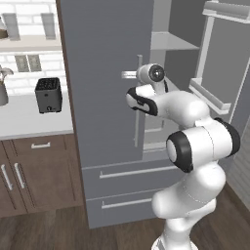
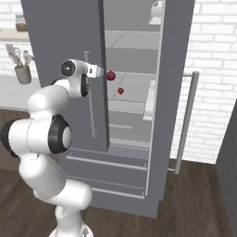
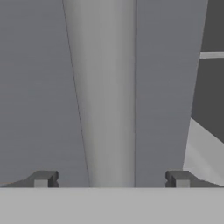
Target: Take the strawberry from the fridge and place it on top of the pancake, located on the dining counter.
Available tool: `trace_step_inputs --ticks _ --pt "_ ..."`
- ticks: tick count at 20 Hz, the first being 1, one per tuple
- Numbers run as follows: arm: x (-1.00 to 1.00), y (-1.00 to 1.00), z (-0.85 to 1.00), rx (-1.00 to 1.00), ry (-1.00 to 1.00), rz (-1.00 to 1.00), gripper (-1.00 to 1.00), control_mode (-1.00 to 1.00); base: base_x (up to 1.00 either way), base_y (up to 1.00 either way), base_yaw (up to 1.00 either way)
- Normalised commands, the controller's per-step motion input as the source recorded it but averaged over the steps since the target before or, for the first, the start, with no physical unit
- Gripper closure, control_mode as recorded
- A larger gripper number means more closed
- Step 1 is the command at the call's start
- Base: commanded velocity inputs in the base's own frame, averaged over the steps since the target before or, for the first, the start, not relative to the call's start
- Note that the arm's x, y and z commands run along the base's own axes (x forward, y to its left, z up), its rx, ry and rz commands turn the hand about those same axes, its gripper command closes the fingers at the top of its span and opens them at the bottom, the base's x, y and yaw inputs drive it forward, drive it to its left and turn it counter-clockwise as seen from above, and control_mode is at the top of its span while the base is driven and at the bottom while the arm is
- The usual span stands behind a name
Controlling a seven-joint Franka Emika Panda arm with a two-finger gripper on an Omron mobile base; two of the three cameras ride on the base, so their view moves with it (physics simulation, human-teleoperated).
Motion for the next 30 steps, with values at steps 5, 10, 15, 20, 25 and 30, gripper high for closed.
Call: trace_step_inputs --ticks 5,10,15,20,25,30 --pt "0.51 0.30 0.00 0.00 0.00 0.00 1.00 -1.00 0.00 0.00 0.00" --pt "-0.10 0.96 0.00 0.00 0.01 0.01 1.00 -1.00 0.00 0.00 0.00" --pt "-0.55 1.00 0.00 -0.02 0.00 0.00 1.00 -1.00 0.00 0.00 0.00" --pt "-0.84 1.00 0.00 -0.03 0.00 -0.08 1.00 -1.00 0.00 0.00 0.00" --pt "-0.81 1.00 0.00 -0.03 -0.01 -0.16 1.00 -1.00 0.00 0.00 0.00" --pt "-0.72 1.00 0.05 -0.02 0.01 -0.14 1.00 -1.00 0.00 0.00 0.00"
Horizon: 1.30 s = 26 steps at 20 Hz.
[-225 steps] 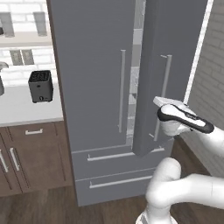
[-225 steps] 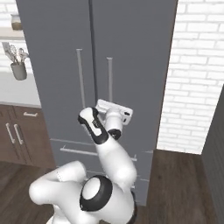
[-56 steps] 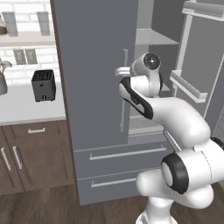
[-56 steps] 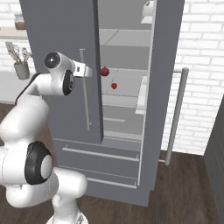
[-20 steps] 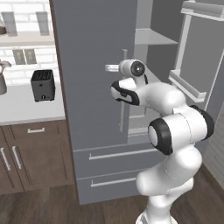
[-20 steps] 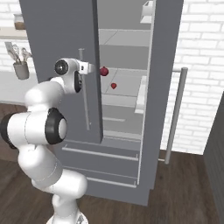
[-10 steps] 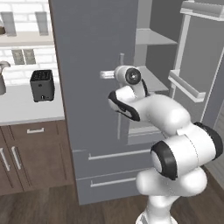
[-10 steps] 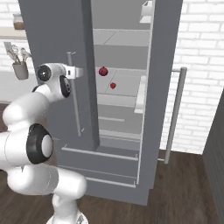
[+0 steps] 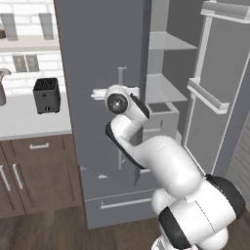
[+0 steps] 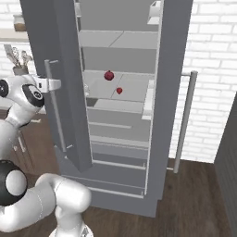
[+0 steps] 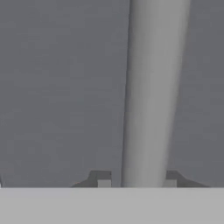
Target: Take the strawberry from the fridge and place it on top of the pancake, located on the dining counter.
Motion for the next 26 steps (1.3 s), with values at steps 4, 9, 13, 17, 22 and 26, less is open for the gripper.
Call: trace_step_inputs --ticks 4,9,13,17,22,26 --pt "-0.55 1.00 0.00 0.00 0.08 -0.07 1.00 -1.00 0.00 0.00 0.00" --pt "-0.04 1.00 -0.28 0.00 0.11 -0.02 1.00 -1.00 0.00 0.00 0.00" --pt "-0.03 1.00 -0.23 0.00 0.01 -0.02 1.00 -1.00 0.00 0.00 0.00" --pt "0.00 1.00 -0.51 0.01 0.00 -0.02 1.00 -1.00 0.00 0.00 0.00" --pt "0.00 1.00 -0.22 0.03 0.00 -0.01 1.00 -1.00 0.00 0.00 0.00" --pt "-0.01 1.00 0.00 0.02 0.00 0.00 1.00 -1.00 0.00 0.00 0.00"
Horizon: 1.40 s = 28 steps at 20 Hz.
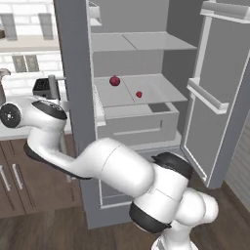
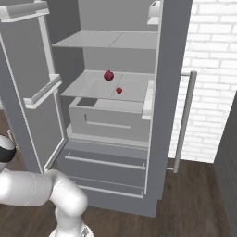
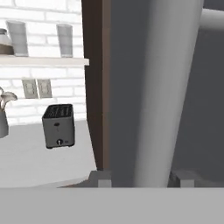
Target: Take the strawberry from the fridge and place it on top of the pancake, located on the dining counter.
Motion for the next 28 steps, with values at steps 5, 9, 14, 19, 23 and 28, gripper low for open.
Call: trace_step_inputs --ticks 5,9,14,19,23,28 --pt "-0.41 0.98 -0.09 0.07 -0.02 0.00 1.00 -1.00 0.00 0.00 0.00" --pt "-0.56 0.86 -0.13 0.08 -0.06 -0.02 1.00 -1.00 0.00 0.00 0.00" --pt "-0.99 -0.73 -0.01 0.18 -0.06 -0.04 -1.00 -1.00 0.00 0.00 0.00" --pt "-0.70 -1.00 -0.34 0.29 0.19 0.00 -1.00 -1.00 0.00 0.00 0.00" --pt "0.52 -1.00 -0.86 0.16 0.45 0.01 -1.00 -1.00 0.00 0.00 0.00" --pt "0.35 -1.00 -1.00 0.09 0.37 0.00 -1.00 -1.00 0.00 0.00 0.00"
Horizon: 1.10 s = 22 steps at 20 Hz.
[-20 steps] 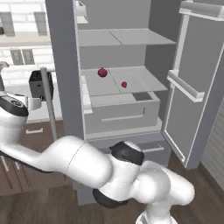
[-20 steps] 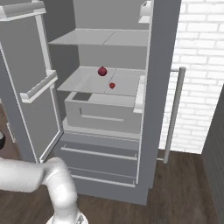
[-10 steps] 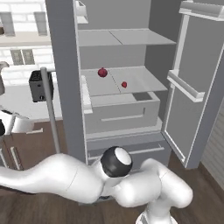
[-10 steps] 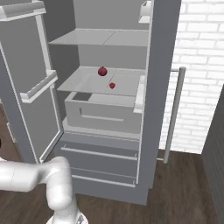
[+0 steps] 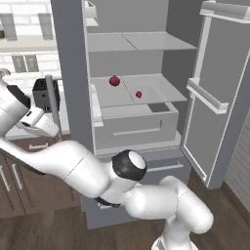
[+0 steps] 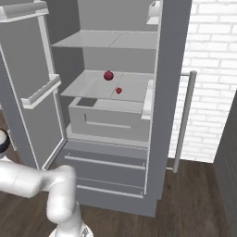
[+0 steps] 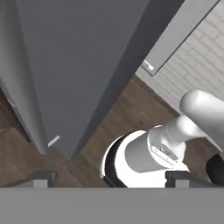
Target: Take the strawberry from the fridge and place it on top of the pancake, located on the dining counter.
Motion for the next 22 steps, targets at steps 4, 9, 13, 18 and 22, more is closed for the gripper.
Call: trace_step_inputs --ticks 4,9,13,18,22 --pt "-0.97 -1.00 -1.00 0.07 0.51 0.02 -1.00 -1.00 0.00 0.00 0.00" --pt "-1.00 -1.00 -1.00 0.07 0.54 0.15 -1.00 -1.00 0.00 0.00 0.00" --pt "-1.00 -1.00 -1.00 0.09 0.20 0.31 -1.00 -1.00 0.00 0.00 0.00" --pt "-0.93 -1.00 -0.12 0.01 -0.13 0.48 -1.00 -1.00 0.00 0.00 0.00" --pt "-0.48 -0.99 0.79 0.02 -0.42 0.64 -1.00 -1.00 0.00 0.00 0.00"
